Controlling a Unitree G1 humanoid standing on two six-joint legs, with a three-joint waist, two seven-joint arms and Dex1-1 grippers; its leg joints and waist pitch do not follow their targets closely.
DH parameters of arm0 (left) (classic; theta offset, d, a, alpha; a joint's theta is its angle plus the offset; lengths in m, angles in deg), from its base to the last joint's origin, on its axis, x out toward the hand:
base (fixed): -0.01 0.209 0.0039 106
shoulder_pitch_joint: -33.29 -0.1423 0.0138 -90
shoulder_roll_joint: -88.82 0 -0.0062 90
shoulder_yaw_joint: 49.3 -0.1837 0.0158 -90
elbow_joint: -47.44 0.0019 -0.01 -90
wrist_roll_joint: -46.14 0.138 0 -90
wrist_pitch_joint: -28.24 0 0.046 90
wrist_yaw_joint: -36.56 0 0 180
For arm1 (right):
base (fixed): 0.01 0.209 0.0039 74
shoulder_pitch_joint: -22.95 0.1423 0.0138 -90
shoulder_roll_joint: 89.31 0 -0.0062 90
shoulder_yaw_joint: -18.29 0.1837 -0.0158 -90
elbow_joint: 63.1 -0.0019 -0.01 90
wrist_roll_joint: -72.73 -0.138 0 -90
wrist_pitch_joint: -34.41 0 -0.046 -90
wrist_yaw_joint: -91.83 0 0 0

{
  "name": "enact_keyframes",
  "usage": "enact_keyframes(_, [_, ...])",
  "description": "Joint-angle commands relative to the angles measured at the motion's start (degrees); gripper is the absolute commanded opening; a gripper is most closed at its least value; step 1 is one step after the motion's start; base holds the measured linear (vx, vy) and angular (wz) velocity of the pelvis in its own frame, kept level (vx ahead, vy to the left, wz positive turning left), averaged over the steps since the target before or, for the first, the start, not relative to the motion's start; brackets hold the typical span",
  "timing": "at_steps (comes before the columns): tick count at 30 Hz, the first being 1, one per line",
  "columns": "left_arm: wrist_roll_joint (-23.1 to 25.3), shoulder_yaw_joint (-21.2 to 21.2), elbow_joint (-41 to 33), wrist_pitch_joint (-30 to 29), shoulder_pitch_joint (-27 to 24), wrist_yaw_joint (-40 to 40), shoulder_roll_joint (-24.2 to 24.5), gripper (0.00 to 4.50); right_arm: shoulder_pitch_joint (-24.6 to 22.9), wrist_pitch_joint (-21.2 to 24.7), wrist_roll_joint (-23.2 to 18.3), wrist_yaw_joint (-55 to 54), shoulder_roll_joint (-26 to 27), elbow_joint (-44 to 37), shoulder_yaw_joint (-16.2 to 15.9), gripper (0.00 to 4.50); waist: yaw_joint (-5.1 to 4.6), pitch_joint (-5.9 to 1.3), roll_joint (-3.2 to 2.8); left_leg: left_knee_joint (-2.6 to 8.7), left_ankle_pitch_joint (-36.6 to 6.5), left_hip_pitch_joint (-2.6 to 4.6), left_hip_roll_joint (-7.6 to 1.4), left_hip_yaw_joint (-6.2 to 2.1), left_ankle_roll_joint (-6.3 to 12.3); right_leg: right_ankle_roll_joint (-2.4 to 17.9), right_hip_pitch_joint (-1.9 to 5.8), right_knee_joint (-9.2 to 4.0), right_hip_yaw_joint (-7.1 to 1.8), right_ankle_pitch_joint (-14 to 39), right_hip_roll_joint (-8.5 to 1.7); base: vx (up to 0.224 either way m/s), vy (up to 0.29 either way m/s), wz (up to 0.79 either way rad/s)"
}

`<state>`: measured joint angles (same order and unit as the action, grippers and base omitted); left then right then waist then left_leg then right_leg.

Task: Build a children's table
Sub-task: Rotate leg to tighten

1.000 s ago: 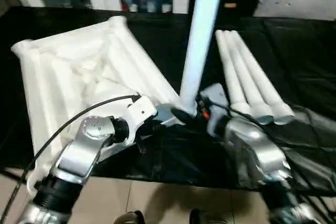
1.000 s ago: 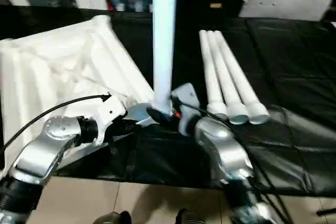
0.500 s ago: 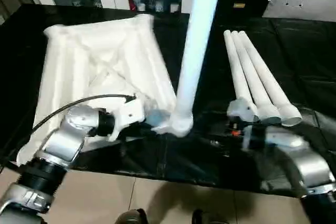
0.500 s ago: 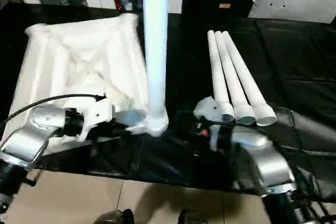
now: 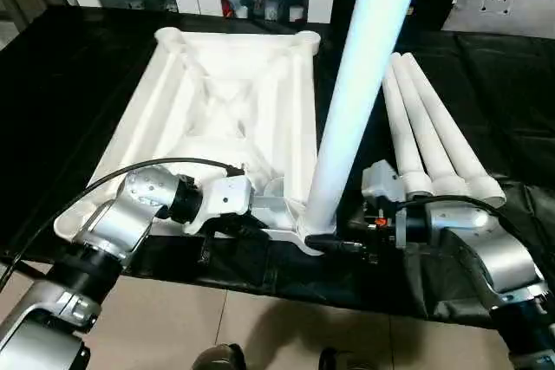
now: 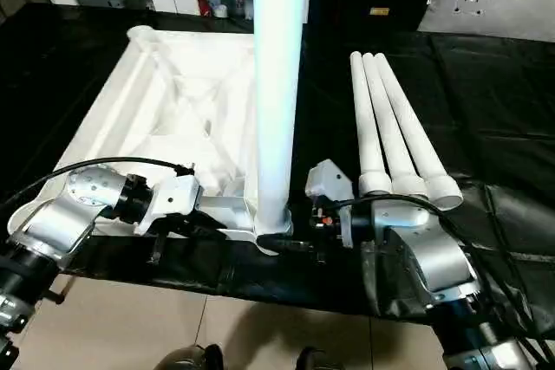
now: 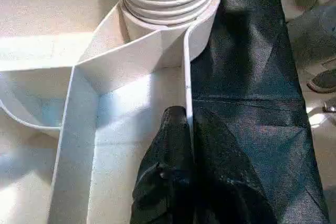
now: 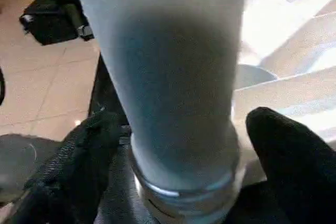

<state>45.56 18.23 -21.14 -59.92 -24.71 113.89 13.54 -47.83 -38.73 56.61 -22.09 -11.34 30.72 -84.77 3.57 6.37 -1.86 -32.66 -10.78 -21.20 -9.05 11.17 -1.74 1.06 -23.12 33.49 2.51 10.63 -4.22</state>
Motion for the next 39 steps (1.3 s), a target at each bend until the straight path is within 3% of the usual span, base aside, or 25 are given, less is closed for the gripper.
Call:
enact_keyframes(1, [1.5,-2.3,1.2,2.0,0.3,2.0,-0.2,0.00,1.0,-0.7,0.4,1.0,-0.1,1.4,-0.8,3.83,-0.11,-3.67,-0.09,3.32,-7.2,0.81,-4.33,-1.55,5.50,17.7,2.94,-2.45,-2.61,2.3,-4.37,0.000,0.000,0.00])
enact_keyframes(12, [1.6,-2.4,3.1,3.7,0.6,2.2,-0.7,0.00,3.2,-1.4,1.4,1.5,1.0,4.6,-2.0,2.88,0.00,-3.68,-0.06,3.37,-7.3,0.88,-4.45,-1.51,5.22,17.5,2.86,-2.50,-2.66,3.6,-4.46,0.000,0.000,0.00])
enact_keyframes(17, [1.5,-1.8,3.7,3.8,0.5,1.9,-0.9,0.00,2.6,-1.6,1.6,1.6,1.3,4.8,-2.4,2.76,-0.03,-3.53,-0.05,3.43,-7.7,0.82,-4.40,-1.49,5.23,17.3,2.83,-2.61,-2.66,4.3,-4.47,0.000,0.000,0.00])
enact_keyframes(22, [-3.1,1.7,-1.4,-4.5,-1.6,-1.7,-3.2,0.00,-1.0,1.3,2.0,-3.4,3.4,2.6,-2.5,2.75,-0.03,-3.29,-0.22,3.70,-8.7,0.85,-4.57,-1.59,4.35,17.4,2.68,-2.69,-2.71,5.3,-4.50,0.000,0.000,0.00])
enact_keyframes(25, [-4.7,4.0,-4.5,-9.4,-2.7,-7.2,-5.9,0.00,-2.3,2.6,3.3,-10.4,7.1,2.7,-1.9,2.74,-0.45,-2.81,-0.36,4.15,-11.9,0.94,-4.48,-1.68,3.02,16.4,2.42,-3.41,-2.84,10.8,-4.56,0.000,0.000,0.00])
enact_keyframes(26, [-3.9,5.1,-5.9,-12.1,-3.5,-12.2,-7.8,0.00,-2.5,5.3,2.8,-15.9,11.0,2.8,-0.7,2.74,-0.77,-2.61,-0.12,4.32,-13.7,0.88,-4.35,-1.72,2.13,15.5,2.43,-3.74,-2.92,14.1,-4.55,0.000,0.000,0.00])
enact_keyframes(28, [-2.8,5.7,-7.0,-13.8,-4.2,-16.0,-9.3,0.00,-2.3,7.1,2.4,-19.7,13.9,3.2,0.1,2.74,-1.32,-2.46,-0.09,4.55,-15.3,0.69,-4.13,-2.09,1.05,13.7,2.50,-4.17,-2.80,19.0,-4.67,0.000,0.000,0.00])
enact_keyframes(31, [-0.2,6.5,-9.8,-18.2,-5.5,-22.6,-11.9,0.00,-1.2,9.7,2.1,-26.5,19.2,4.5,1.7,2.74,-2.20,-2.33,-0.18,4.60,-15.6,0.79,-4.13,-2.16,0.61,11.6,2.00,-4.70,-2.96,22.4,-4.66,0.000,0.000,0.00])
enact_keyframes(32, [0.8,7.3,-11.6,-21.3,-5.9,-26.3,-13.7,0.00,-0.5,10.8,1.8,-29.9,21.9,5.3,2.8,2.74,-2.32,-2.37,-0.22,4.49,-15.3,0.98,-4.01,-2.08,0.74,11.4,1.85,-4.73,-3.01,22.2,-4.50,0.000,0.000,0.00])
enact_keyframes(34, [3.9,8.2,-16.4,-28.4,-6.5,-35.5,-19.0,0.00,1.3,12.0,2.9,-39.8,28.5,8.1,5.0,2.74,-2.69,-2.33,-0.03,4.62,-14.1,0.68,-4.16,-2.13,0.77,11.8,1.85,-4.54,-3.04,20.4,-4.46,0.000,0.000,0.00])
enact_keyframes(35, [4.7,8.1,-17.6,-29.7,-6.6,-37.5,-20.4,0.00,1.7,12.2,3.5,-42.5,30.1,8.9,5.5,2.74,-3.15,-2.46,0.09,4.53,-13.4,0.62,-4.01,-2.11,0.75,11.9,1.89,-4.54,-2.93,19.5,-4.36,0.000,0.000,0.00])
enact_keyframes(37, [5.0,7.8,-18.4,-30.7,-6.6,-38.6,-21.1,0.00,1.9,12.4,4.1,-43.8,31.1,9.3,5.7,2.74,-3.15,-2.63,-0.12,4.48,-11.7,0.55,-4.03,-2.05,1.27,12.1,1.96,-4.37,-2.96,17.0,-4.27,0.000,0.000,0.00])
enact_keyframes(38, [6.1,7.0,-20.1,-32.3,-6.7,-41.2,-23.2,0.00,2.1,11.3,6.0,-47.2,32.9,10.2,6.1,2.74,-3.14,-2.85,0.14,4.24,-9.2,0.47,-3.90,-1.76,2.54,12.6,2.11,-4.11,-2.88,11.7,-4.02,0.000,0.000,0.00])
enact_keyframes(39, [6.9,6.4,-20.9,-32.7,-6.7,-42.3,-24.0,0.00,2.0,10.2,6.4,-49.1,33.8,10.7,6.8,2.74,-3.06,-2.88,0.19,4.19,-8.2,0.42,-3.86,-1.71,3.07,12.9,2.14,-4.03,-2.87,10.2,-4.02,0.000,0.000,0.00])
